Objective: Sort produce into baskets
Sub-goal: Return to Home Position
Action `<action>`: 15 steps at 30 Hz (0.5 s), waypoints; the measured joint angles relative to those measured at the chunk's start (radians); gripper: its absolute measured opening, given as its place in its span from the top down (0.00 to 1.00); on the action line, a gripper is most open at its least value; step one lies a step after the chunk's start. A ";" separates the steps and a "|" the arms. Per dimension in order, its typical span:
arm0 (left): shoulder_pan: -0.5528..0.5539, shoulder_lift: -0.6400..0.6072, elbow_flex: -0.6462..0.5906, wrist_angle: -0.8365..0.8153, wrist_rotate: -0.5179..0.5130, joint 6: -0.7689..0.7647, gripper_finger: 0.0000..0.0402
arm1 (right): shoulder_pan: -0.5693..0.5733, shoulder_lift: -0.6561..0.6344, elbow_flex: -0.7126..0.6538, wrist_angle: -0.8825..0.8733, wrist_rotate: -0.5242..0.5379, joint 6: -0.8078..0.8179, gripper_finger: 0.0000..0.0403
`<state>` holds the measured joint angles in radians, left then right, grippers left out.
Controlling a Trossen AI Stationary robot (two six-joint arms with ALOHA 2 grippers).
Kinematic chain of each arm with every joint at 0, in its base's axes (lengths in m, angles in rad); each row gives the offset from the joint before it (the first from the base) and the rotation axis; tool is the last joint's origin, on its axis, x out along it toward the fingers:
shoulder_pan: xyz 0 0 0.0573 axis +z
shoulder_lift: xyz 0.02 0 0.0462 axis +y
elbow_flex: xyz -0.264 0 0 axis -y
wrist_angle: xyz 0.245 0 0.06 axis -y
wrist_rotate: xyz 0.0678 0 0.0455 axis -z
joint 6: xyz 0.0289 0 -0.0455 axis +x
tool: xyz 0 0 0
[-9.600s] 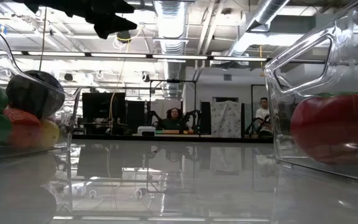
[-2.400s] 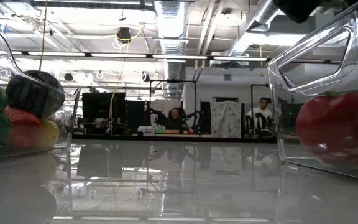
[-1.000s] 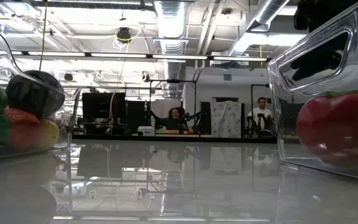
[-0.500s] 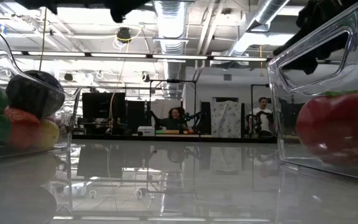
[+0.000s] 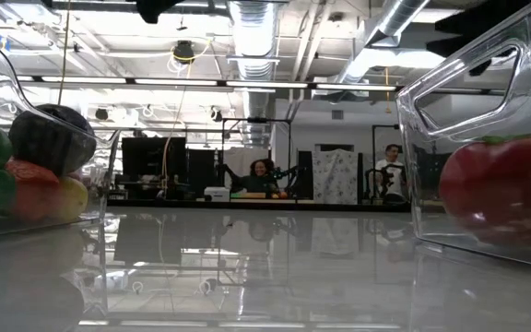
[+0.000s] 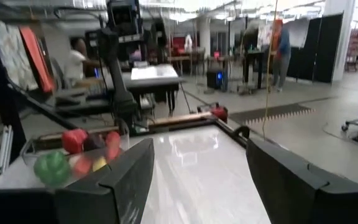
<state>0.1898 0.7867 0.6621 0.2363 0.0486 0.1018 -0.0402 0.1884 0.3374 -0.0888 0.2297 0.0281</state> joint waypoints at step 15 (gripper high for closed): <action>0.000 -0.362 -0.317 -0.002 -0.107 -0.174 0.25 | 0.000 -0.171 -0.121 0.012 0.030 0.050 0.30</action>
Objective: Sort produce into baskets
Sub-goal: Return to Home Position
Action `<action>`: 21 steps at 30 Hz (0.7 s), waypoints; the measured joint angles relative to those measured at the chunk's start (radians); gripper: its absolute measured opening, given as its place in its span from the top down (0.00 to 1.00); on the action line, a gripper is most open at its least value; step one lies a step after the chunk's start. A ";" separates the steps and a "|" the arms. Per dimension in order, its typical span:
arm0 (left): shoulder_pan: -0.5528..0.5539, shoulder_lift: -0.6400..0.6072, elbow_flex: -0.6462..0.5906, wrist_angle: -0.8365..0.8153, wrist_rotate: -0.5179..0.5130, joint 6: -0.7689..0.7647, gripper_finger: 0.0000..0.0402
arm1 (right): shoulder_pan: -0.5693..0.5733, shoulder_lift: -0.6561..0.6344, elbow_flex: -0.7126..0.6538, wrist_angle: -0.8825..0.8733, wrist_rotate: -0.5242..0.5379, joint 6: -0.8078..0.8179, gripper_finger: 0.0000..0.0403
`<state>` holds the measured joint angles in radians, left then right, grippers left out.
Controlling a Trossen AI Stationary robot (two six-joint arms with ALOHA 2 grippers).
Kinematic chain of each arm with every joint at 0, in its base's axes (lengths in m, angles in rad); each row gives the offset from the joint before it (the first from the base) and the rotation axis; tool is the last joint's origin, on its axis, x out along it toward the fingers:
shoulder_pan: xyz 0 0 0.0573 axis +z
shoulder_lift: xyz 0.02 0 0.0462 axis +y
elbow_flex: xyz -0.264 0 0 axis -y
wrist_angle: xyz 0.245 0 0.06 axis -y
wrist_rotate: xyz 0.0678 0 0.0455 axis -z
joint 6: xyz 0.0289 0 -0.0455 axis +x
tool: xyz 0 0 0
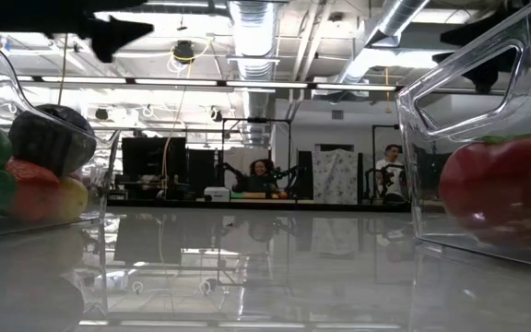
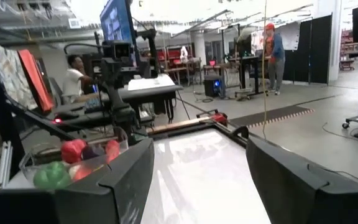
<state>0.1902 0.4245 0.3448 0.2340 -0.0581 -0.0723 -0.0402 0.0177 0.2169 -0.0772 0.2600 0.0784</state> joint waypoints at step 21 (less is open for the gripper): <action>0.000 -0.423 -0.277 -0.080 -0.077 0.034 0.25 | -0.001 0.002 0.000 -0.038 0.005 0.002 0.30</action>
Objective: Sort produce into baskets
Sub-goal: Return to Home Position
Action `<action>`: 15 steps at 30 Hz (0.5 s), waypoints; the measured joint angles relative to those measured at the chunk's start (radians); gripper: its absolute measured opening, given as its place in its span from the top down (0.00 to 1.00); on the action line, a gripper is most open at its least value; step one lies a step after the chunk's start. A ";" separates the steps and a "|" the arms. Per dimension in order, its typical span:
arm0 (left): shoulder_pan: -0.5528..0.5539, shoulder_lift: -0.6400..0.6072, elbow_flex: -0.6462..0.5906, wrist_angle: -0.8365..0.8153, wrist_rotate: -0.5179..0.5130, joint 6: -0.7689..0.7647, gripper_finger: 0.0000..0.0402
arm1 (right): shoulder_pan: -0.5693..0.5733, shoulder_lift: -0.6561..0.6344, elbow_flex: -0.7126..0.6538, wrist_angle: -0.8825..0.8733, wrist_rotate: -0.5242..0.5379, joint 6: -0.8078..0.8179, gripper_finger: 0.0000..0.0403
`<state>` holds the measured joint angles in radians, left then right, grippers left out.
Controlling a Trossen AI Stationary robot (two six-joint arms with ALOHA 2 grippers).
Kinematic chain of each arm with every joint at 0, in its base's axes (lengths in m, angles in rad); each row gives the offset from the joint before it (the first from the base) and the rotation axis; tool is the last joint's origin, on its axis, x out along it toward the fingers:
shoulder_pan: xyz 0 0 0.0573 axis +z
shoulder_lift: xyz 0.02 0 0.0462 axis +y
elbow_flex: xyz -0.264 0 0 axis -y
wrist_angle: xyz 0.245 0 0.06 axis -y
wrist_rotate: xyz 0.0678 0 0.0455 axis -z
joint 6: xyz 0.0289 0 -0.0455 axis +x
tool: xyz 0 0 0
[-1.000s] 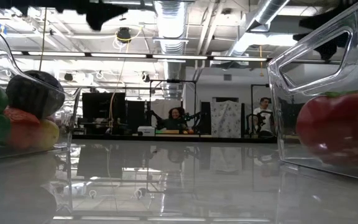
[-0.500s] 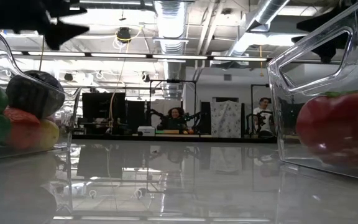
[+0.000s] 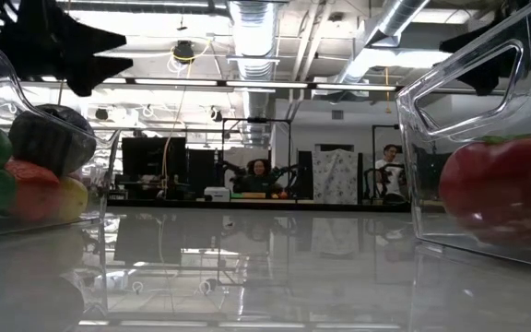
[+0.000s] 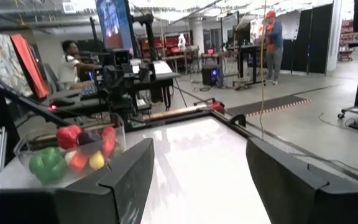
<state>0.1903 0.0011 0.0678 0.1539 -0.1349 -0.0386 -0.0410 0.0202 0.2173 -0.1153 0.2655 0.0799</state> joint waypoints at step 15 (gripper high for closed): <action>0.000 0.004 -0.058 -0.088 0.018 0.067 0.25 | 0.000 0.000 0.000 -0.114 -0.002 0.097 0.30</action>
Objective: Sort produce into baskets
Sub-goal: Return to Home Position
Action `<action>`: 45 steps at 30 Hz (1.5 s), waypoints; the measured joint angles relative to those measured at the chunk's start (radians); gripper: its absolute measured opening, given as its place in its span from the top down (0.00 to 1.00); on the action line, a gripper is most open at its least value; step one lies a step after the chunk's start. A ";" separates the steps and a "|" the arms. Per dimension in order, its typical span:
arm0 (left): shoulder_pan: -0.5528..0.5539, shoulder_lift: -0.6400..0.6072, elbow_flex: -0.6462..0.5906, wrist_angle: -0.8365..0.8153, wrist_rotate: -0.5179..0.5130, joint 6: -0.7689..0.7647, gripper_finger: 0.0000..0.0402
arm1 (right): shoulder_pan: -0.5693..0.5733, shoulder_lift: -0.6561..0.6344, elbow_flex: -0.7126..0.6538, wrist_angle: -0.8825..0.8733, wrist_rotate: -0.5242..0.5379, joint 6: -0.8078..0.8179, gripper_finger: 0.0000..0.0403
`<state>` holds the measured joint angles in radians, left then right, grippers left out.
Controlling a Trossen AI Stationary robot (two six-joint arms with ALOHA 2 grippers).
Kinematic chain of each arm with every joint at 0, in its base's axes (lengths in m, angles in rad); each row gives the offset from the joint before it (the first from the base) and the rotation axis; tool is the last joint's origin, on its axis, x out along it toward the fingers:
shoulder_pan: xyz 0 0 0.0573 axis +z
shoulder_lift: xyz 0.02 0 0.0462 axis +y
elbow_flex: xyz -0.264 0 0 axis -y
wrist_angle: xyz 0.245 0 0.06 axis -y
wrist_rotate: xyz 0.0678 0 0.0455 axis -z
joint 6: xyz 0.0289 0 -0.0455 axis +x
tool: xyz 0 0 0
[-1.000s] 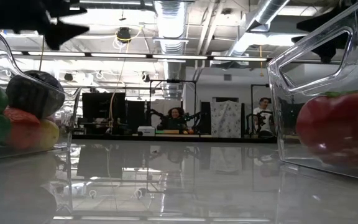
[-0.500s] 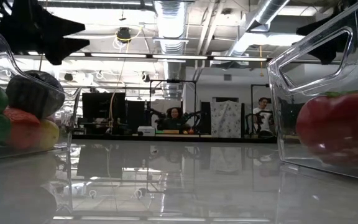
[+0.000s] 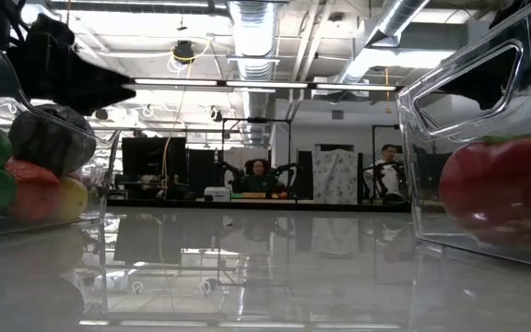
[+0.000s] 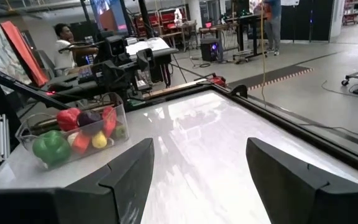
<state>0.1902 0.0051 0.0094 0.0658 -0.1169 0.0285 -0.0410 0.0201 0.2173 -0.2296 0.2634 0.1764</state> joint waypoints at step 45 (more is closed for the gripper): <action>0.000 0.003 -0.003 -0.018 0.005 0.240 0.25 | 0.000 0.000 -0.059 -0.262 0.000 -0.079 0.30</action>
<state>0.1904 0.0082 0.0067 0.0475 -0.1123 0.2686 -0.0410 0.0201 0.1581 -0.4911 0.2634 0.0975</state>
